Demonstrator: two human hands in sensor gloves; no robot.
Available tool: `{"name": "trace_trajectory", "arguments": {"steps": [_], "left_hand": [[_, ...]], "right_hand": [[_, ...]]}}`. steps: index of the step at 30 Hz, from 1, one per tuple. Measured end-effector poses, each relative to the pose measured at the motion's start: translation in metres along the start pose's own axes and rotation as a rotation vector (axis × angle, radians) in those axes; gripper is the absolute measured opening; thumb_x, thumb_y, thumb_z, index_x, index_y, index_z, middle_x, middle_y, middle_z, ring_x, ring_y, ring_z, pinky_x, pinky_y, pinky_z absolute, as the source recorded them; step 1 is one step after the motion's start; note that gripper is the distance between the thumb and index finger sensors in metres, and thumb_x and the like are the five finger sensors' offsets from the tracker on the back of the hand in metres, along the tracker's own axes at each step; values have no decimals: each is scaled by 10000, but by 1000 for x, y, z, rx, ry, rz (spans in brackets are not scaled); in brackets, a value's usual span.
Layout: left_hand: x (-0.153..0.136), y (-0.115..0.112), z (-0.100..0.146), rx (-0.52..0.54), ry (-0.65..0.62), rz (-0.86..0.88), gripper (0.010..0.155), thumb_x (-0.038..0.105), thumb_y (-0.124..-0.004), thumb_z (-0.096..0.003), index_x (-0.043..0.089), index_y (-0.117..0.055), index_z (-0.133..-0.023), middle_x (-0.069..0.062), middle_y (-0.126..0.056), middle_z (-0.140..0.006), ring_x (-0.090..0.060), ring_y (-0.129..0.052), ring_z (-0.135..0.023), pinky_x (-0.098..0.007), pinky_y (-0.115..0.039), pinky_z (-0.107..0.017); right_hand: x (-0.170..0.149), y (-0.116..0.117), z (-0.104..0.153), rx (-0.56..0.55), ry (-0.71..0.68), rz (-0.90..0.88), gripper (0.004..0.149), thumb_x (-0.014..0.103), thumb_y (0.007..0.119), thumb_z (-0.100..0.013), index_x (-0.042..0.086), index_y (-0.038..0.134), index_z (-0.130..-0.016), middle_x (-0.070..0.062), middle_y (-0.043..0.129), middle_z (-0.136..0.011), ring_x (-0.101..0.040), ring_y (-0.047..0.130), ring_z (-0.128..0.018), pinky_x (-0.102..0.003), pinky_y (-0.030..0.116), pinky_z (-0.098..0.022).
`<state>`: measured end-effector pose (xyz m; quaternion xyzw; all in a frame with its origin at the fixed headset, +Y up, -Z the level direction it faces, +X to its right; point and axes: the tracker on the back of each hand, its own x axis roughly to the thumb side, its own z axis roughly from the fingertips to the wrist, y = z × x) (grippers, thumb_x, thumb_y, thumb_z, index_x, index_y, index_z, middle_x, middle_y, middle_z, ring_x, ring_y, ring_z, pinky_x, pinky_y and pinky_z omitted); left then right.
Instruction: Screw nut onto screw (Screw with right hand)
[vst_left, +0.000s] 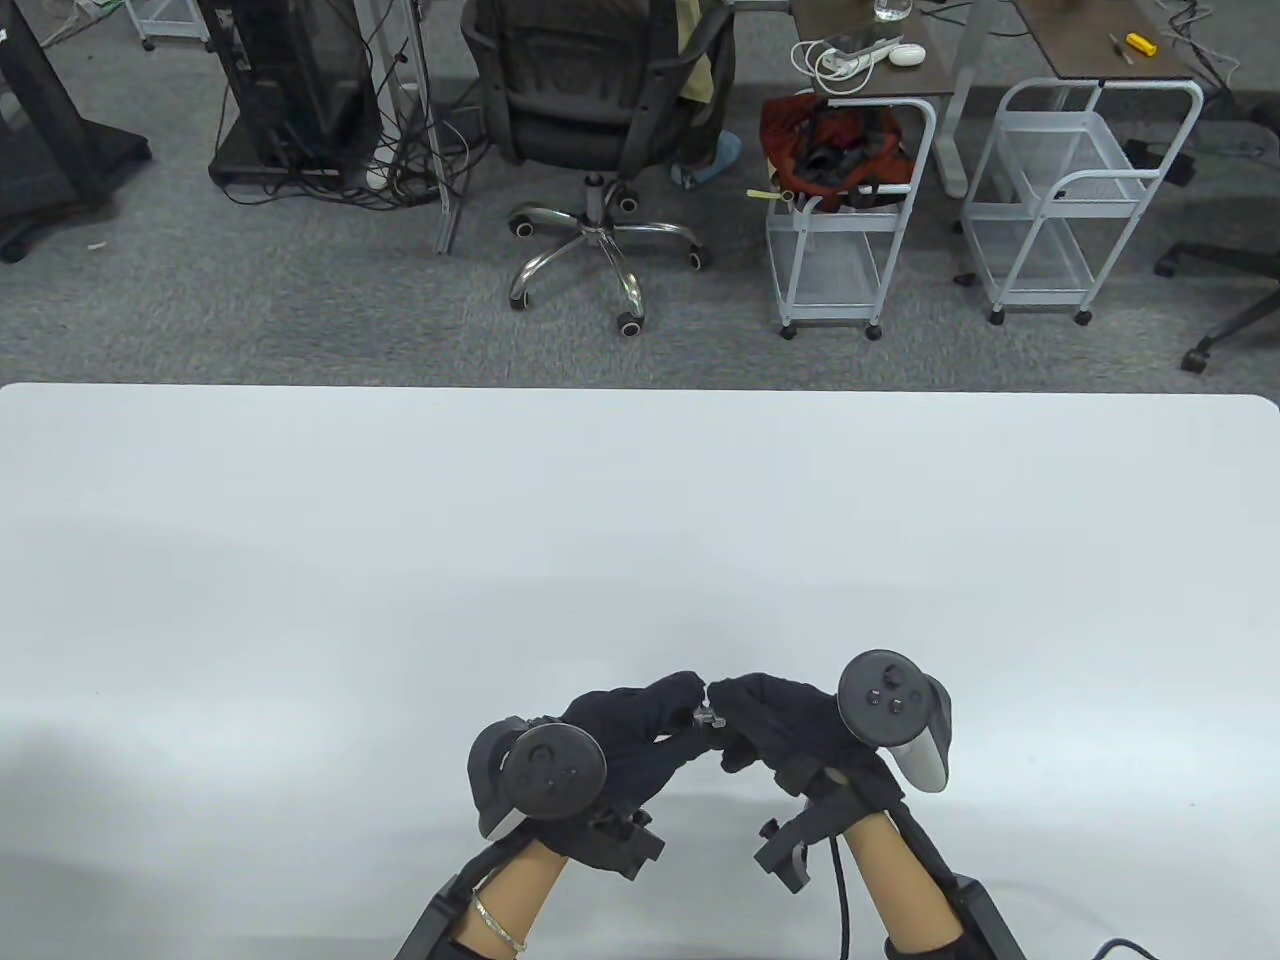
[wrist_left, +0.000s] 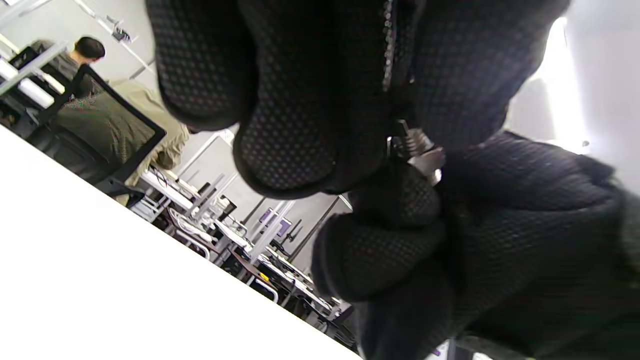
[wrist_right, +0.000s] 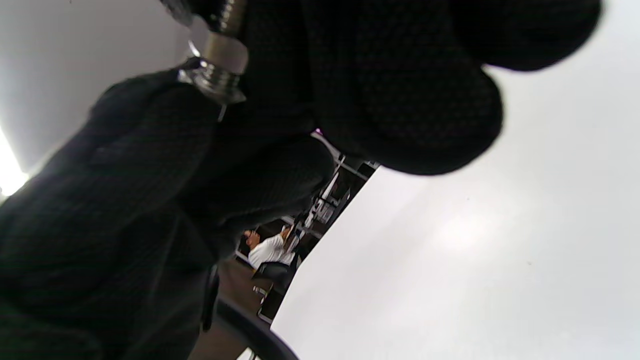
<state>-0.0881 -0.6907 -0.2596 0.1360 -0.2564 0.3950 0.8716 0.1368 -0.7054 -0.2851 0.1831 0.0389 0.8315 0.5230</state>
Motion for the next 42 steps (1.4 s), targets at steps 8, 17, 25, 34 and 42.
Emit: {"name": "trace_trajectory", "arguments": {"steps": [8, 17, 25, 34, 42], "left_hand": [[2, 2, 1, 25, -1, -43, 481, 452, -875, -397, 178, -911, -791, 64, -1111, -622, -82, -1115, -478, -316, -906, -457], [2, 3, 1, 41, 5, -40, 475, 454, -880, -396, 184, -915, -786, 70, -1109, -618, -77, -1114, -476, -312, -906, -457], [-2, 3, 0, 30, 21, -8, 473, 453, -885, -391, 188, -919, -782, 67, -1110, -617, -83, -1114, -475, -316, -905, -456], [-5, 1, 0, 18, 27, 50, 471, 450, -885, -390, 194, -918, -784, 70, -1110, -619, -81, -1113, -478, -315, -904, -458], [-3, 0, 0, 16, 13, 29, 470, 452, -883, -389, 194, -920, -781, 75, -1111, -618, -77, -1115, -477, -312, -906, -459]], "right_hand": [[1, -2, -2, 65, -32, 22, 454, 426, 668, -598, 26, 855, -704, -221, 968, -633, -289, 1031, -399, -473, 794, -352], [1, -2, -2, 139, -23, 16, 486, 446, 723, -579, 10, 794, -780, -248, 915, -718, -313, 1007, -485, -491, 775, -397], [0, -1, -2, 72, -24, 4, 477, 438, 683, -589, 12, 857, -712, -247, 963, -642, -310, 1030, -404, -487, 791, -350], [1, -1, 0, 32, -21, 2, 448, 393, 629, -607, 26, 882, -645, -220, 990, -571, -292, 1035, -335, -475, 798, -316], [1, 1, 0, -30, 4, 6, 444, 386, 638, -603, 31, 905, -602, -207, 1010, -520, -281, 1038, -292, -469, 803, -293]]}}
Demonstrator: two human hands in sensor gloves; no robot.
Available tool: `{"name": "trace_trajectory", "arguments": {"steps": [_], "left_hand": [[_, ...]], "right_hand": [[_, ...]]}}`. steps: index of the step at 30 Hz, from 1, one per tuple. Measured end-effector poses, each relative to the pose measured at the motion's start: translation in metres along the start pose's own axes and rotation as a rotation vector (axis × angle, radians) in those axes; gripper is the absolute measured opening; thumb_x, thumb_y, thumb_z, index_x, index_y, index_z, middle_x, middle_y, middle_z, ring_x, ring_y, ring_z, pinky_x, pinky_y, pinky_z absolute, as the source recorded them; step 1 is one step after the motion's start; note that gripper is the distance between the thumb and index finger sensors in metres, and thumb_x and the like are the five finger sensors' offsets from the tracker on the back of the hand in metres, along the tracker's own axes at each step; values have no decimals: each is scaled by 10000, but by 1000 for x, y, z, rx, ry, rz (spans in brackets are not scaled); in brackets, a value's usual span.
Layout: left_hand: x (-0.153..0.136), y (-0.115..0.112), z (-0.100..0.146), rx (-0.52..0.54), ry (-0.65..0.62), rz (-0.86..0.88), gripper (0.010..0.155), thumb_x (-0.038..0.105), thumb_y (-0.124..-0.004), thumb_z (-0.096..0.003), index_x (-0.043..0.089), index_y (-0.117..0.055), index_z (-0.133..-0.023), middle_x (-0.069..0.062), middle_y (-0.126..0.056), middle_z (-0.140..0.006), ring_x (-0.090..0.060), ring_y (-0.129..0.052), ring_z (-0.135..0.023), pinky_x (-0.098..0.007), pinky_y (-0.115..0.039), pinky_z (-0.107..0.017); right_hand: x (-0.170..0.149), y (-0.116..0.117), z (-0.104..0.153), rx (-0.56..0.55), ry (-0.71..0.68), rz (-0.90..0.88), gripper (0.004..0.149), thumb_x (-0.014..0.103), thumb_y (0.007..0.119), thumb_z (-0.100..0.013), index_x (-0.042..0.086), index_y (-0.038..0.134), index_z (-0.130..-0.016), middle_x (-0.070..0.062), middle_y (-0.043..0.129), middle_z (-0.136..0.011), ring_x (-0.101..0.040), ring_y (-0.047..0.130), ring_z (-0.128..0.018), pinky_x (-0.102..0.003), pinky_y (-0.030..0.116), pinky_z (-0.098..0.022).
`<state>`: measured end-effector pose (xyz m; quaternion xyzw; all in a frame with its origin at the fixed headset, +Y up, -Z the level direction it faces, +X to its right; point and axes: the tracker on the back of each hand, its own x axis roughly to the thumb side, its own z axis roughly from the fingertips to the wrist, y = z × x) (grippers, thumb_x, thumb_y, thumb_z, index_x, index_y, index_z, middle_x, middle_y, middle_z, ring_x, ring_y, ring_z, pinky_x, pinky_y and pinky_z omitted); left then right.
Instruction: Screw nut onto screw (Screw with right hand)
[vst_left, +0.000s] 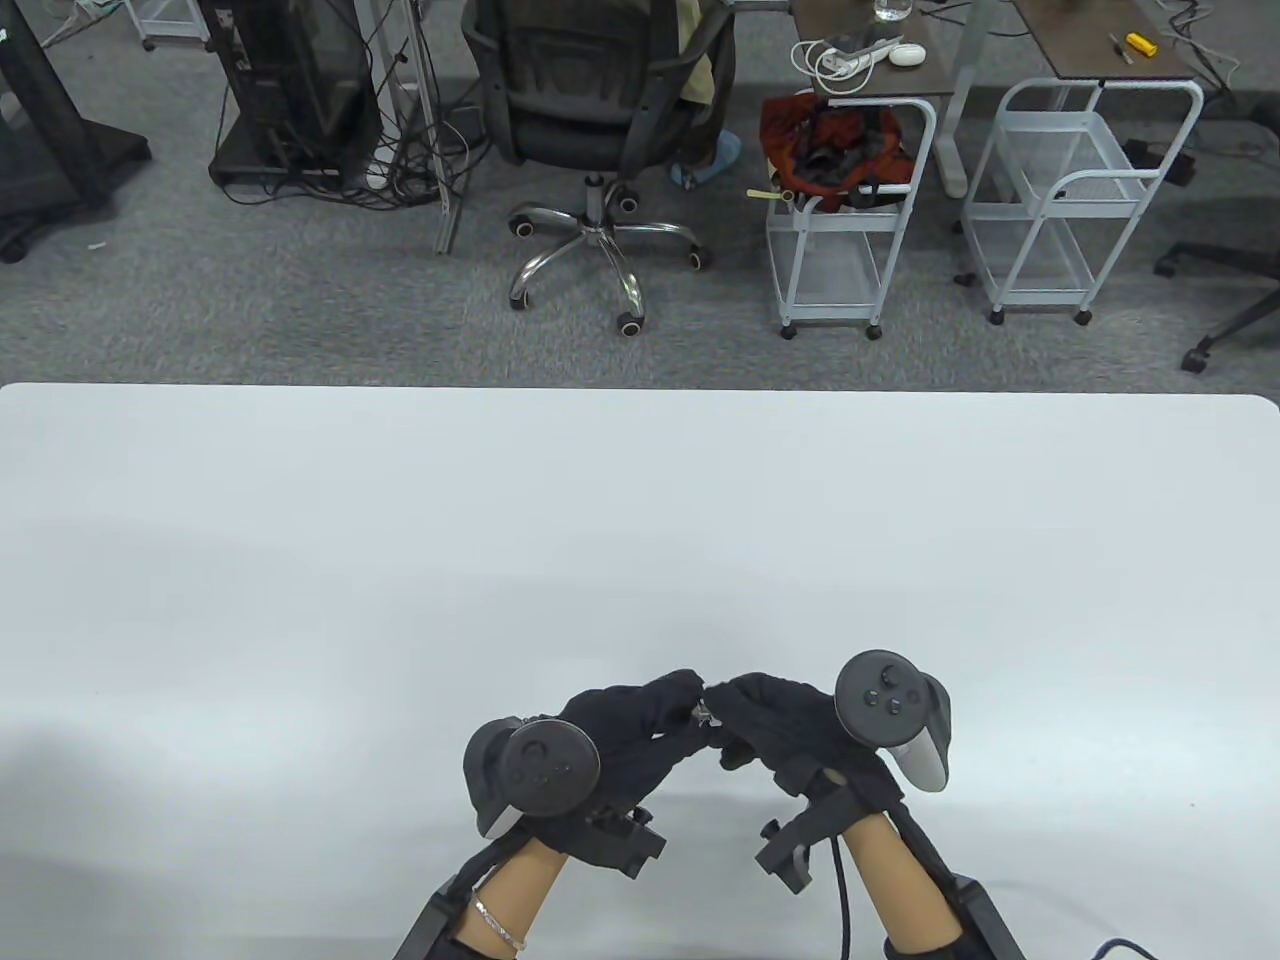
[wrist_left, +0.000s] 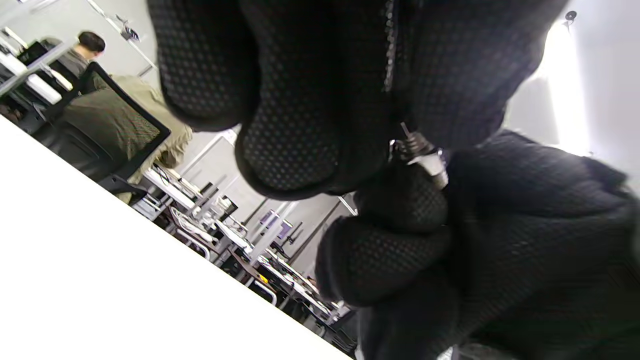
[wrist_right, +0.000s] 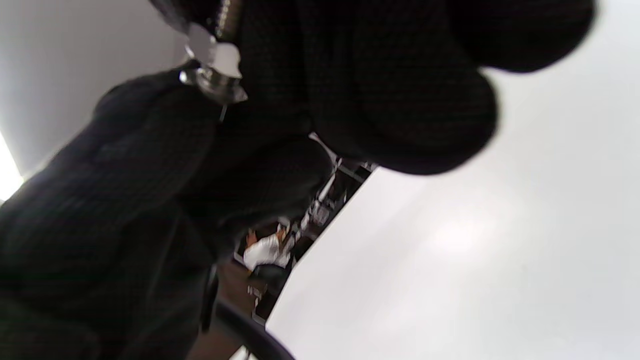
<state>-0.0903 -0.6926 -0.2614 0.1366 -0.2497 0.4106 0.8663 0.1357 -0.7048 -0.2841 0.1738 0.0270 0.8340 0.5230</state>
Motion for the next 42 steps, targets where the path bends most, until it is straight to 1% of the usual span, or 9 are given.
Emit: {"name": "trace_trajectory", "arguments": {"steps": [2, 6, 11, 16, 22, 28, 33, 38, 42], "left_hand": [[-1, 0, 0, 0, 6, 11, 469, 447, -886, -389, 191, -922, -780, 68, -1111, -617, -82, -1114, -476, -317, -904, -459], [1, 2, 0, 21, -2, -66, 469, 448, -882, -393, 188, -921, -781, 73, -1111, -616, -77, -1116, -472, -312, -907, -455], [-1, 0, 0, -10, 4, 36, 470, 450, -886, -386, 194, -922, -778, 70, -1110, -619, -82, -1113, -478, -317, -903, -463], [-3, 3, 0, 21, 13, -8, 468, 449, -882, -393, 193, -920, -782, 71, -1108, -622, -80, -1114, -478, -315, -905, -460], [-3, -1, 0, -13, 6, 60, 471, 448, -886, -385, 195, -921, -781, 70, -1109, -623, -87, -1111, -486, -323, -900, -468], [0, 2, 1, 21, -2, -20, 469, 447, -882, -394, 196, -915, -788, 74, -1107, -628, -80, -1112, -487, -318, -903, -466], [-4, 0, 0, -9, 1, 68, 462, 439, -886, -387, 207, -917, -786, 77, -1107, -629, -83, -1110, -494, -321, -899, -475], [-4, 2, 1, 25, 12, -5, 456, 435, -883, -395, 206, -916, -788, 77, -1107, -631, -81, -1111, -492, -318, -902, -470], [-3, 1, 0, 5, -9, 18, 453, 433, -882, -394, 213, -916, -789, 82, -1106, -633, -79, -1111, -495, -317, -902, -473]], "right_hand": [[0, -1, 0, 44, 3, -1, 450, 391, 626, -608, 31, 894, -622, -211, 1000, -548, -285, 1037, -315, -472, 800, -306], [0, -1, -3, 219, 2, 9, 492, 431, 718, -587, -6, 782, -803, -272, 896, -744, -336, 998, -510, -506, 764, -411], [0, -1, -1, 23, -15, -2, 441, 381, 631, -605, 33, 902, -600, -207, 1009, -526, -282, 1039, -297, -471, 803, -296], [2, -1, -2, 202, -20, 2, 496, 437, 723, -582, -7, 794, -791, -279, 903, -734, -345, 999, -502, -512, 764, -406], [1, -1, 0, 24, -10, 17, 445, 384, 620, -608, 38, 900, -583, -195, 1011, -505, -269, 1036, -274, -465, 806, -282], [4, -3, -1, 190, -10, 26, 496, 440, 725, -581, -5, 787, -790, -268, 903, -732, -336, 999, -503, -506, 766, -407], [3, -1, 1, 3, -23, 14, 444, 390, 627, -606, 38, 899, -592, -201, 1009, -518, -276, 1038, -286, -468, 805, -289], [5, -2, -1, 188, -16, 19, 503, 434, 716, -586, -17, 791, -794, -285, 900, -734, -351, 998, -501, -515, 763, -404], [3, -2, 0, 31, -23, 23, 456, 413, 640, -604, 31, 888, -638, -209, 996, -566, -284, 1039, -333, -471, 803, -315]]}}
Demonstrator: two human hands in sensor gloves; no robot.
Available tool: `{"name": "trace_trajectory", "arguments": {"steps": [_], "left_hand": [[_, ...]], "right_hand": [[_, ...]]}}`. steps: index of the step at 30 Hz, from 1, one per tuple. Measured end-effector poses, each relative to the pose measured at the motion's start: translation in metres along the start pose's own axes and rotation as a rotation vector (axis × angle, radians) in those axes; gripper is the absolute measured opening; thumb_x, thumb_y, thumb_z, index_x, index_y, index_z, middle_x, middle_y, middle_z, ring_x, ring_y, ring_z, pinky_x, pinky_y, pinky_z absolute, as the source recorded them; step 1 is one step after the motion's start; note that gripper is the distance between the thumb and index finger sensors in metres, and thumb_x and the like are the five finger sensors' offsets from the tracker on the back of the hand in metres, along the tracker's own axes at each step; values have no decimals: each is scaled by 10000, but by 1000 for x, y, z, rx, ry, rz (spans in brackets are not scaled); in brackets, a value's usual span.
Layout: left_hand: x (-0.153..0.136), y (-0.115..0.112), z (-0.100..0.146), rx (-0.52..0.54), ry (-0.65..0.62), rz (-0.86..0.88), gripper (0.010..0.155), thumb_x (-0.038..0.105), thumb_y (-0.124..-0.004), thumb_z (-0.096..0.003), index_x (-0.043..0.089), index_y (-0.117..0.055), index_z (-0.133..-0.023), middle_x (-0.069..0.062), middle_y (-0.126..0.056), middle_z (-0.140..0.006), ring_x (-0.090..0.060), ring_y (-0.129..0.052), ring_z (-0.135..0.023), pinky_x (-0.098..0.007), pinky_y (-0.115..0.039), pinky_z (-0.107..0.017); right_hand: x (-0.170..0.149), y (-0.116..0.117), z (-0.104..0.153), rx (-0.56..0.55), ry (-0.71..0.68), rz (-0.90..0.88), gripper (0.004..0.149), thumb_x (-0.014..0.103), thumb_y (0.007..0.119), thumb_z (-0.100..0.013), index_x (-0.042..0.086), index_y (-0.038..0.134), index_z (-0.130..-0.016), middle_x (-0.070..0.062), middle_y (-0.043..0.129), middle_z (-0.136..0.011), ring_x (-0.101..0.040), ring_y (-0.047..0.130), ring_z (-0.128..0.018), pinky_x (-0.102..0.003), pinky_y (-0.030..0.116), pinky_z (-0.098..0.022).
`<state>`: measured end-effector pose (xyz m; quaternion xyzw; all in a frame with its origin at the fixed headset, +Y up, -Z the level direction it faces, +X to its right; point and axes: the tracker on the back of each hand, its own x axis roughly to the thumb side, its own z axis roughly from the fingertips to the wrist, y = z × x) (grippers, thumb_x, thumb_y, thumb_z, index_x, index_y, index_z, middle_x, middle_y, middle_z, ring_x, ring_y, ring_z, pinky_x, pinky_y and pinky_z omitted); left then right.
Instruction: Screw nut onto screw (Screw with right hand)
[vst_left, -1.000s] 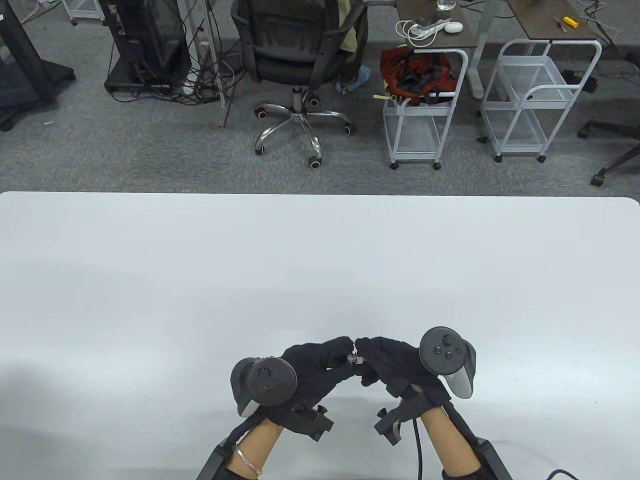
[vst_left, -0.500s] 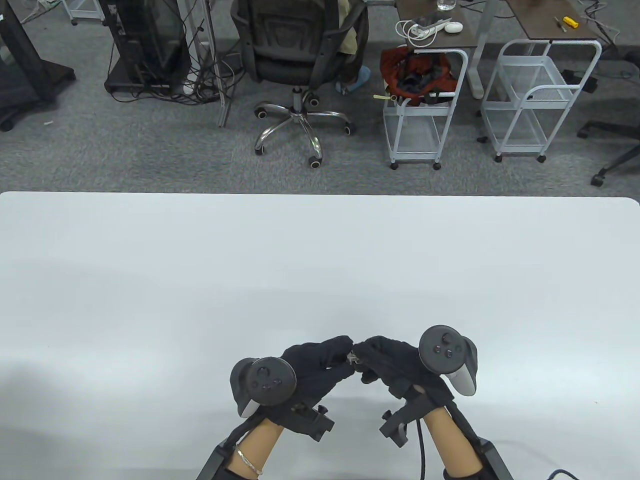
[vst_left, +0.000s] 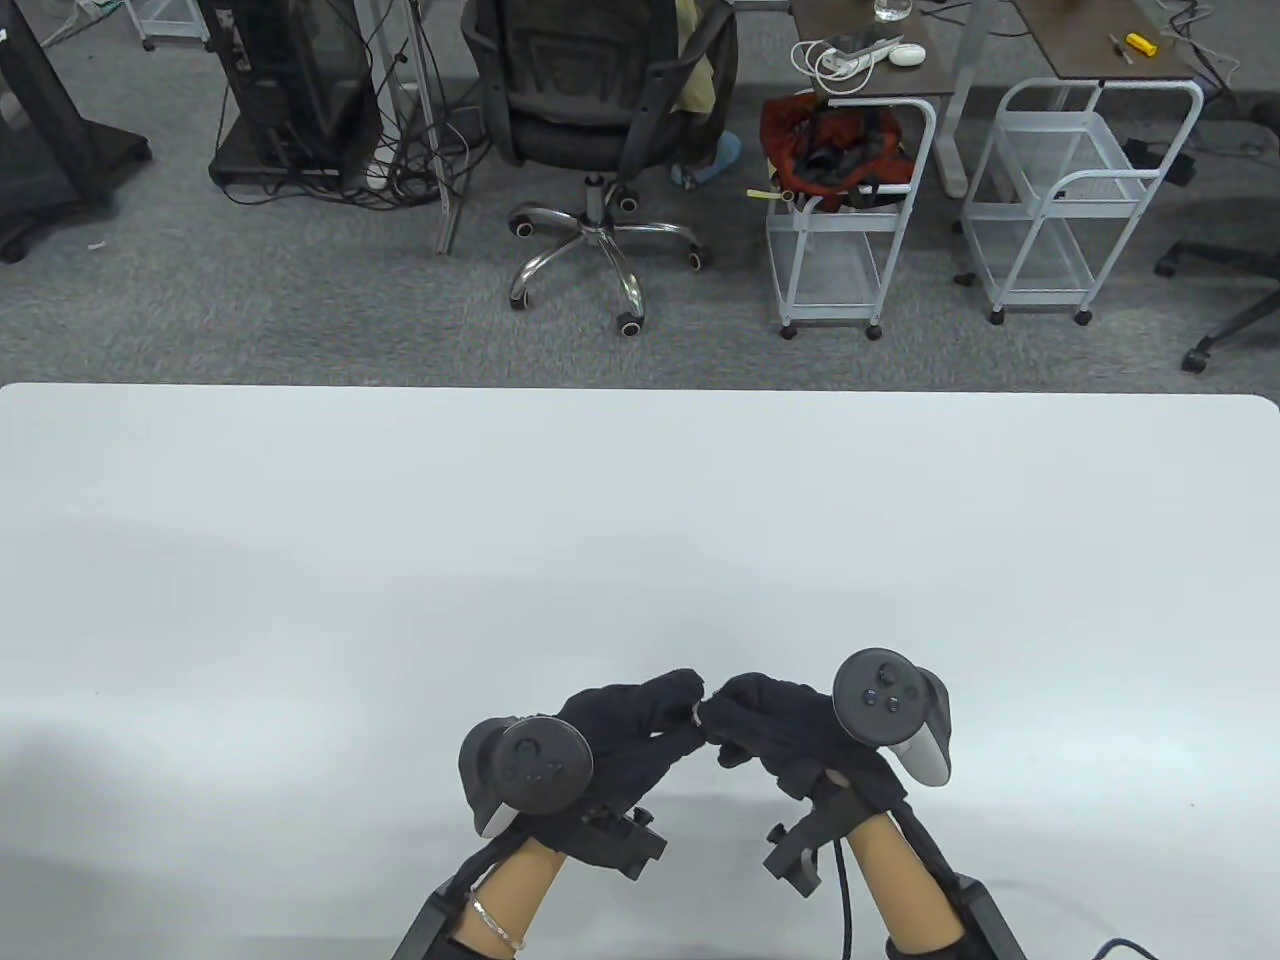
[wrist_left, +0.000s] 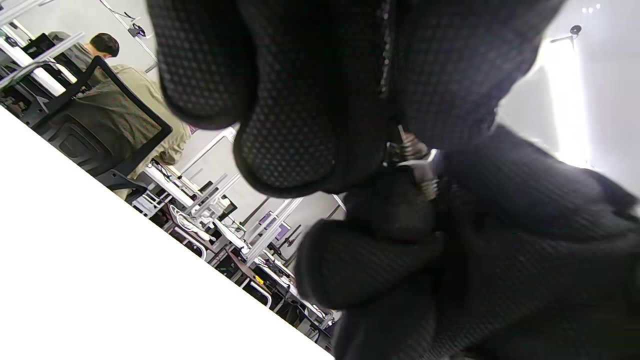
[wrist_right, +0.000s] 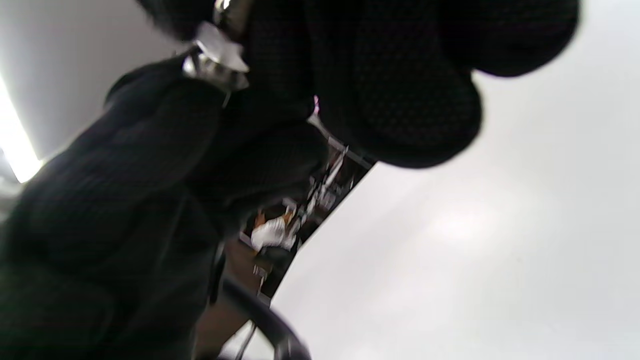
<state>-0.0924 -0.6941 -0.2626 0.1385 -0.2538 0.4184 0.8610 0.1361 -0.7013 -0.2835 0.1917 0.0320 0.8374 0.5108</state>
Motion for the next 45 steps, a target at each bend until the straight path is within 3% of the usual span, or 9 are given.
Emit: {"name": "trace_trajectory", "arguments": {"steps": [7, 11, 17, 22, 28, 32, 37, 42, 45], "left_hand": [[0, 0, 1, 19, 21, -24, 443, 422, -880, -402, 221, -914, -795, 73, -1104, -641, -84, -1109, -502, -324, -899, -474], [-1, -1, 0, -3, 24, 54, 446, 431, -880, -399, 224, -916, -792, 76, -1102, -644, -85, -1108, -505, -324, -898, -478], [-1, 0, 1, 20, 30, -10, 447, 433, -878, -402, 219, -915, -793, 68, -1101, -651, -93, -1108, -506, -329, -897, -476], [1, -1, 0, 7, 18, 29, 448, 426, -877, -403, 216, -909, -797, 72, -1100, -652, -89, -1106, -512, -328, -895, -482], [2, 1, 1, 32, 16, -36, 446, 421, -871, -410, 211, -905, -802, 68, -1098, -655, -91, -1106, -511, -328, -896, -479], [3, -1, 1, 11, 6, 18, 448, 425, -871, -410, 217, -901, -805, 72, -1093, -665, -90, -1103, -522, -328, -893, -488], [3, 0, 2, 30, 17, -37, 449, 421, -864, -418, 209, -894, -813, 41, -1092, -672, -96, -1103, -523, -331, -893, -485], [5, -1, 1, 10, -1, 18, 443, 421, -869, -413, 228, -898, -810, 71, -1092, -669, -91, -1101, -525, -328, -892, -490], [4, 0, 1, 21, 10, 8, 440, 419, -868, -415, 231, -899, -811, 63, -1092, -673, -96, -1101, -525, -332, -891, -489]], "right_hand": [[-1, 0, -1, 167, 6, -18, 494, 431, 717, -586, -10, 780, -800, -281, 892, -744, -345, 995, -512, -513, 761, -412], [-1, 0, 1, -37, -7, -26, 443, 393, 627, -606, 37, 891, -619, -210, 1000, -550, -285, 1038, -317, -472, 803, -306], [-2, 1, -2, 155, 10, -44, 502, 429, 725, -582, -22, 779, -795, -292, 892, -736, -352, 994, -502, -518, 758, -405], [-1, 0, 1, -34, 1, -28, 453, 409, 634, -604, 34, 887, -624, -207, 999, -550, -279, 1039, -317, -469, 803, -306], [1, 0, -1, 153, 7, -26, 489, 430, 713, -588, -8, 774, -798, -271, 896, -738, -335, 998, -506, -506, 764, -410], [1, 0, 2, -64, -4, -28, 445, 392, 627, -605, 33, 889, -617, -210, 1000, -548, -285, 1038, -316, -474, 801, -305], [1, -1, -1, 132, 3, -40, 511, 437, 716, -584, -23, 780, -798, -290, 891, -741, -353, 994, -506, -518, 759, -407], [2, -1, 2, -57, -13, -22, 443, 393, 625, -606, 35, 886, -617, -209, 1000, -549, -283, 1039, -316, -473, 803, -305], [2, -2, 1, 45, -2, -43, 471, 417, 640, -605, 5, 849, -698, -251, 962, -633, -318, 1027, -396, -494, 788, -346]]}}
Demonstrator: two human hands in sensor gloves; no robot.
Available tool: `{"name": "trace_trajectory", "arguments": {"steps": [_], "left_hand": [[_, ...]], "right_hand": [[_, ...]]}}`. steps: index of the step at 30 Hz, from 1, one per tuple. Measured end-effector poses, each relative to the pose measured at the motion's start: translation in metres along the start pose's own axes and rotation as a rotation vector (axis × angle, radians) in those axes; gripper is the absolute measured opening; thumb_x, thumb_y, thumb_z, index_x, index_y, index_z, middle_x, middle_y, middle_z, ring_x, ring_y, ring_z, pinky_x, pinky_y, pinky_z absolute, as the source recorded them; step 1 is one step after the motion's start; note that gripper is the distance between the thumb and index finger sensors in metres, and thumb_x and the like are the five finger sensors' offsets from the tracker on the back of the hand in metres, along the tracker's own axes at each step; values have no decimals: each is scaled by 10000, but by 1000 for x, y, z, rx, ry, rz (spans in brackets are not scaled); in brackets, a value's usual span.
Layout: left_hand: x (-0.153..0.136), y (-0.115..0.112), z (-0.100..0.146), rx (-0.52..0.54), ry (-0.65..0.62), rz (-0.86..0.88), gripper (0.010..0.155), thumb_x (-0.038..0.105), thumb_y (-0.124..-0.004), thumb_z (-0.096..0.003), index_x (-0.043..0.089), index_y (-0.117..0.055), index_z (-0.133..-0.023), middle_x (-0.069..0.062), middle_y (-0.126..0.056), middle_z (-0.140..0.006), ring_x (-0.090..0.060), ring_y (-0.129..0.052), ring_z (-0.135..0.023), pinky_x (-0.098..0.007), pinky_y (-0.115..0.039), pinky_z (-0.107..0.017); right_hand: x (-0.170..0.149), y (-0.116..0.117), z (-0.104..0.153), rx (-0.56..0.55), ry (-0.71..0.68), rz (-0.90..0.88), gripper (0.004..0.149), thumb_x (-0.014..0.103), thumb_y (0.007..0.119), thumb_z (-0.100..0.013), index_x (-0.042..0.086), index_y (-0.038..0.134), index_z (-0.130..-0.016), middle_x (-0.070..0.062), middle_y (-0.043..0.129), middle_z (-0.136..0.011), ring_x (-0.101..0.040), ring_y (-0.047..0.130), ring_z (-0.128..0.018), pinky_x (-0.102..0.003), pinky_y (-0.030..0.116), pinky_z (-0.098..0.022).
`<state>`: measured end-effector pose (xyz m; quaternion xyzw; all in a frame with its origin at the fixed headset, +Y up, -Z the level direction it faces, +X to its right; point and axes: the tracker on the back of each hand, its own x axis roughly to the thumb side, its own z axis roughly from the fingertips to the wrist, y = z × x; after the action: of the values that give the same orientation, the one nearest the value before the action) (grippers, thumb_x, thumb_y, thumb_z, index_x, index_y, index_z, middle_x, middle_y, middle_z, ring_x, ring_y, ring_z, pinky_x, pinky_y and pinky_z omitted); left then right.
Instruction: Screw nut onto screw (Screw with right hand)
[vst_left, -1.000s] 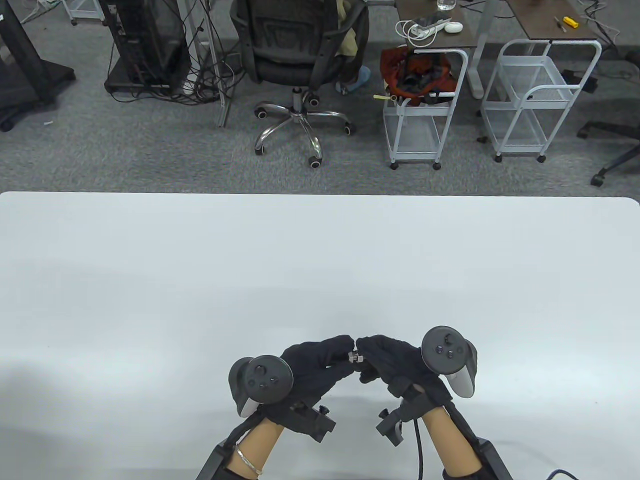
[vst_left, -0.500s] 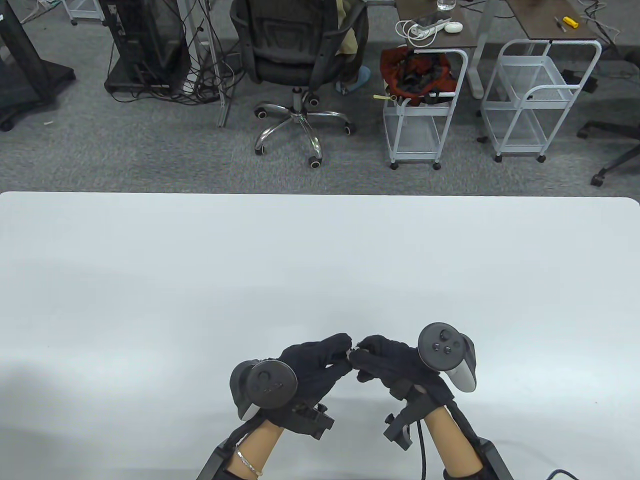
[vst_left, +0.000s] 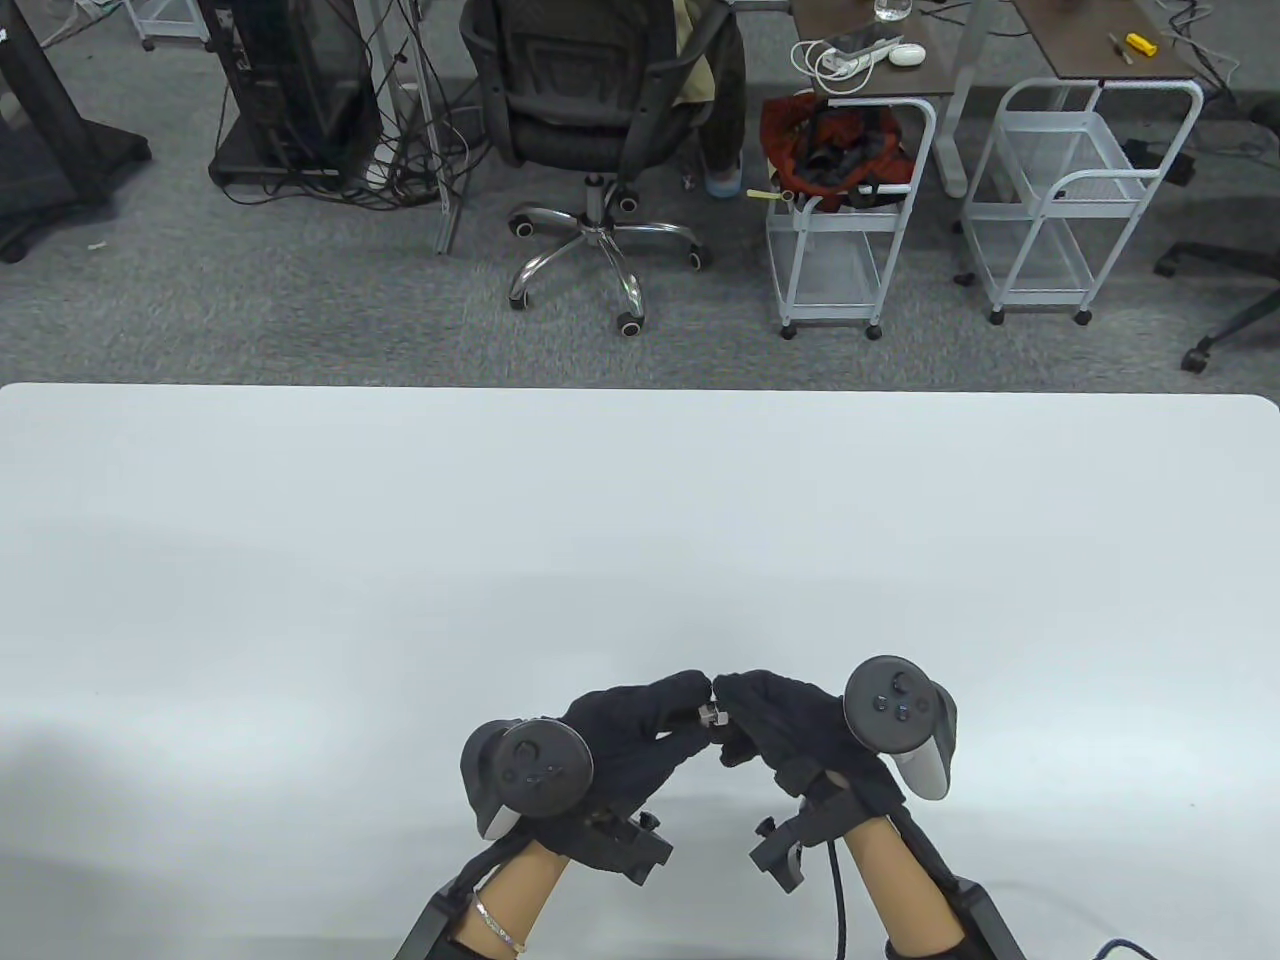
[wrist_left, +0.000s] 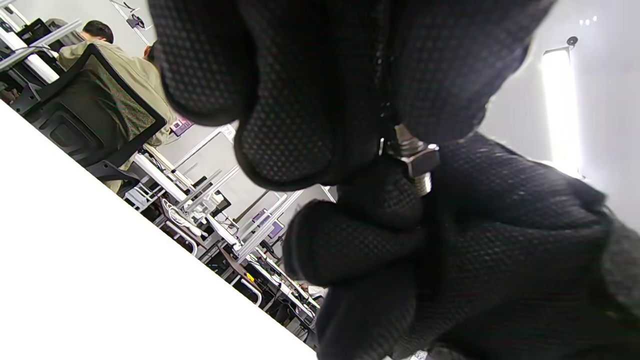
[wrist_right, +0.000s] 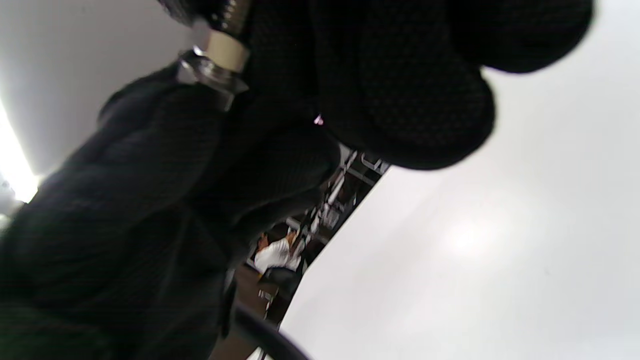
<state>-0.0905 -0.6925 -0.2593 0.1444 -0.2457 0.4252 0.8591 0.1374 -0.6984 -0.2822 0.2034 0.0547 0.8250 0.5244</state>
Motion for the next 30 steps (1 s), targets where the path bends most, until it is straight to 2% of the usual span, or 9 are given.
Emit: {"name": "trace_trajectory", "arguments": {"steps": [2, 6, 8, 12, 17, 22, 26, 28, 30], "left_hand": [[0, 1, 0, 10, 0, -30, 442, 421, -865, -418, 225, -897, -813, 65, -1091, -673, -94, -1102, -524, -330, -892, -487], [0, 0, -1, -2, -9, 1, 442, 426, -866, -413, 229, -901, -807, 73, -1093, -666, -88, -1102, -522, -326, -894, -488], [-1, -1, -1, -15, -1, 34, 440, 425, -868, -412, 233, -901, -807, 66, -1092, -669, -97, -1101, -525, -332, -890, -491], [-3, 0, 0, 3, 4, -25, 443, 421, -861, -419, 223, -897, -813, 64, -1091, -673, -96, -1102, -525, -332, -892, -487], [0, -1, 0, -1, -4, 17, 445, 425, -862, -417, 219, -899, -810, 68, -1094, -664, -93, -1103, -519, -330, -892, -487], [-1, 0, 0, 10, 2, -27, 444, 424, -860, -419, 222, -896, -813, 65, -1091, -672, -98, -1102, -524, -333, -891, -487], [1, 0, 0, 2, -15, 2, 439, 427, -862, -416, 232, -901, -807, 74, -1093, -668, -88, -1102, -524, -327, -893, -490], [0, -1, 0, -5, -6, 33, 439, 425, -865, -415, 232, -903, -807, 64, -1092, -670, -98, -1100, -526, -334, -889, -492], [-1, 0, 0, 4, 1, 7, 440, 424, -864, -416, 230, -900, -808, 59, -1090, -677, -102, -1100, -529, -336, -888, -493]], "right_hand": [[1, 1, -1, 117, 21, -6, 502, 428, 705, -591, -25, 772, -797, -294, 888, -738, -355, 991, -503, -519, 757, -406], [0, 0, 0, -54, -12, 29, 454, 414, 635, -606, 26, 866, -660, -218, 982, -590, -282, 1037, -352, -471, 801, -324], [-1, 0, 0, -64, -2, 8, 446, 387, 623, -608, 22, 879, -629, -224, 993, -561, -294, 1036, -326, -479, 799, -308], [0, 1, -2, 157, 34, -21, 503, 411, 697, -598, -39, 758, -814, -309, 872, -754, -371, 982, -523, -530, 747, -417], [1, 0, 0, -53, -10, 15, 453, 401, 628, -608, 22, 874, -640, -220, 990, -566, -289, 1037, -331, -475, 800, -314], [2, 1, -2, 131, 27, -18, 498, 413, 713, -590, -34, 767, -803, -301, 882, -744, -363, 988, -512, -524, 753, -411], [1, -1, -1, -37, -17, 4, 451, 404, 636, -607, 22, 871, -653, -220, 987, -581, -290, 1037, -346, -473, 801, -322], [1, -1, 0, -35, -3, -13, 453, 388, 619, -611, 15, 873, -644, -231, 986, -576, -302, 1033, -342, -484, 795, -319], [2, -2, 0, 41, -1, -19, 482, 419, 663, -600, -12, 832, -732, -273, 944, -668, -336, 1021, -431, -503, 781, -364]]}}
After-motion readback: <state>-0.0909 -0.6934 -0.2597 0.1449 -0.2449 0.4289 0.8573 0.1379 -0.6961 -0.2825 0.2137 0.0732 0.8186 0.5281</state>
